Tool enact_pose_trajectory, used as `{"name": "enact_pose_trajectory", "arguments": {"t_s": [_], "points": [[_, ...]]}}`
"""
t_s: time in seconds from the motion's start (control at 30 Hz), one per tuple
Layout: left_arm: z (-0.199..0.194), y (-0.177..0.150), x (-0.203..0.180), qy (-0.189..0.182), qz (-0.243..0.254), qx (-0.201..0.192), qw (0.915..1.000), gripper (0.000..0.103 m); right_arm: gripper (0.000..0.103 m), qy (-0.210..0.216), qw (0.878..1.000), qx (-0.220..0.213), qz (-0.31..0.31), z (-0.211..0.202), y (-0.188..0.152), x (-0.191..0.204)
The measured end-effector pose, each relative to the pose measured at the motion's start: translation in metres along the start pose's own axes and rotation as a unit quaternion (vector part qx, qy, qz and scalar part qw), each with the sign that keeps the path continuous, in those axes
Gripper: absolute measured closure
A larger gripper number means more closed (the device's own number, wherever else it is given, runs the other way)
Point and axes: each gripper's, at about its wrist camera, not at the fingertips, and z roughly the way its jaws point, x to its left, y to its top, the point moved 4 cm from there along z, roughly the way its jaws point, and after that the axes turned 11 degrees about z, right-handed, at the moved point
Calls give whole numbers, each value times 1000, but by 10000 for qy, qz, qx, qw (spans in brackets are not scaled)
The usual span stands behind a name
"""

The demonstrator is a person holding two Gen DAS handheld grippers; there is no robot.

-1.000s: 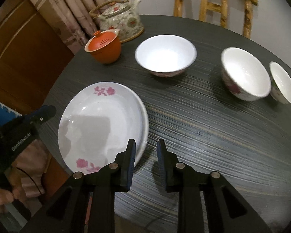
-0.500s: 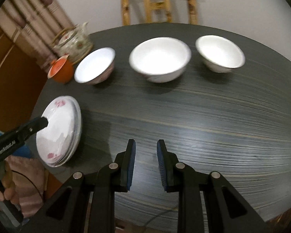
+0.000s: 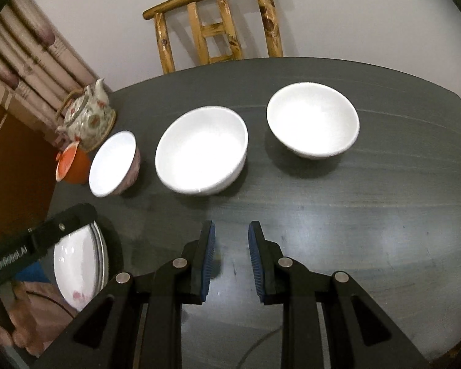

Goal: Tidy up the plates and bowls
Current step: 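Reach both tools to the rim of a plain white bowl and close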

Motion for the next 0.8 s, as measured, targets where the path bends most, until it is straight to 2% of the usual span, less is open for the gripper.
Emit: {"name": "enact_pose_trajectory", "arguments": {"t_s": [0.3,0.5,0.63,0.8], "points": [[38,17,0,-259,-490,108,9984,83,81,16,9995,73,317,42,43,1],[59,28,-1,-242,-676,112,9974,83,83,-23,9995,116,304,61,59,2],[72,34,0,-127,-769,130,9969,83,84,-19,9994,184,277,72,64,3],[75,39,5,232,-742,-47,9970,83,88,20,9993,247,297,84,67,0]]}}
